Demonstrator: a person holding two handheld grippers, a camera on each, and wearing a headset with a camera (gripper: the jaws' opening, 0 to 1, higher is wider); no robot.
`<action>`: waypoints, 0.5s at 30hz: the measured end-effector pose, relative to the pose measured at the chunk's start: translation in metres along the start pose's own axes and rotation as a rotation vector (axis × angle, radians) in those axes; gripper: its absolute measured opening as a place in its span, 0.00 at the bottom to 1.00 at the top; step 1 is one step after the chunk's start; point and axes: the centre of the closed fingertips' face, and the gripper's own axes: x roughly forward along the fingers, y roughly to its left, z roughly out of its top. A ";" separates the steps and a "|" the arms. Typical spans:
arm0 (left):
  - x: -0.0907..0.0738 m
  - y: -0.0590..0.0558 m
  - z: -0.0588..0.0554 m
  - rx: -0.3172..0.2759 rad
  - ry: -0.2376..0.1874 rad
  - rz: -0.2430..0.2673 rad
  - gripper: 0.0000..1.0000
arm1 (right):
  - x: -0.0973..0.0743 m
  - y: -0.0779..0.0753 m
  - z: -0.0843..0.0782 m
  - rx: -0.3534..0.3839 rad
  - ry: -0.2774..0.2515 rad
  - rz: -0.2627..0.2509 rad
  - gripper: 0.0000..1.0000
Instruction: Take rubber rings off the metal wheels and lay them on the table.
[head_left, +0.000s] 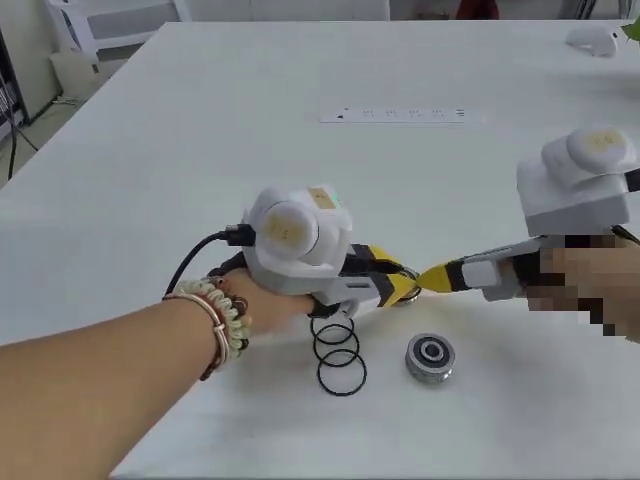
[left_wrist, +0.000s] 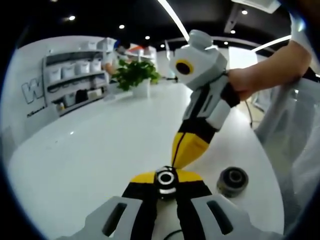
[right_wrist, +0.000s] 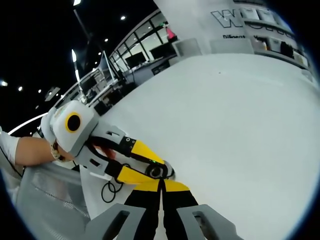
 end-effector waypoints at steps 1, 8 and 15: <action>0.000 0.000 0.000 0.001 0.001 0.000 0.14 | 0.000 0.000 0.000 0.002 -0.001 0.001 0.00; -0.002 0.000 -0.001 -0.002 0.000 -0.001 0.14 | -0.001 0.003 0.000 0.029 -0.010 0.020 0.00; -0.003 -0.001 -0.001 -0.022 -0.013 0.001 0.14 | -0.002 0.006 0.000 0.057 -0.023 0.050 0.00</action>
